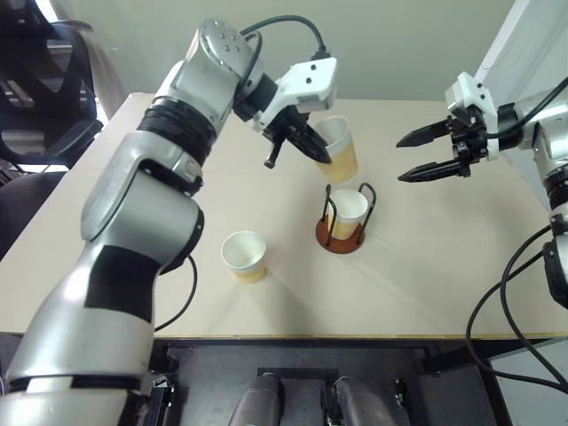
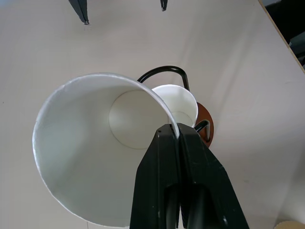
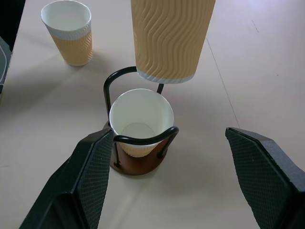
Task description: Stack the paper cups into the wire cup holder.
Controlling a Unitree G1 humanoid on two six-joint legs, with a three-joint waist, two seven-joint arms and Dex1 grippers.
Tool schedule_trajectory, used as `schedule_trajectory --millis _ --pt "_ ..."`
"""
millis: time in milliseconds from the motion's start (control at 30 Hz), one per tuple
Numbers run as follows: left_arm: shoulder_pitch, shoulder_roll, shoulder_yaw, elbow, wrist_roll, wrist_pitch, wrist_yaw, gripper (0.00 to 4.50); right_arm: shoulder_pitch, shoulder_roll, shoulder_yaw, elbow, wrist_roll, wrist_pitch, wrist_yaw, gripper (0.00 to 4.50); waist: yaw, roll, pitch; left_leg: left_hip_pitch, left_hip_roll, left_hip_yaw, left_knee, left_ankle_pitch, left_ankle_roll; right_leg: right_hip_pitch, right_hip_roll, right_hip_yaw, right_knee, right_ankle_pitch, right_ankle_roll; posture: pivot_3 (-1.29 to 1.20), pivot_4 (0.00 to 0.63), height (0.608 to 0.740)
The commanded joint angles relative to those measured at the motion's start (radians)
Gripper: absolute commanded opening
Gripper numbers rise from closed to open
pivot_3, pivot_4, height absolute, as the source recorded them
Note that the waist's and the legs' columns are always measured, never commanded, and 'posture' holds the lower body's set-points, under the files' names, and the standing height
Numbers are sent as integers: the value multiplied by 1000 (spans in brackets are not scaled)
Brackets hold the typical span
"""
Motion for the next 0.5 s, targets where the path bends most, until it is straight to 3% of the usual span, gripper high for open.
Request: schedule_trajectory --millis 33,500 --pt "-3 -10 15 -23 -7 -14 -33 20 -11 -21 -2 -25 22 -3 4 3812 0 0 0 0 0 0 0 0 0 0 0 0 0 0 0 0 150 740" --pt "20 -59 23 -2 49 -80 -33 20 1 -34 1 -39 24 -5 4 3812 4 0 0 0 0 0 1 0 0 0 0 0 0 1 1 0 150 740"
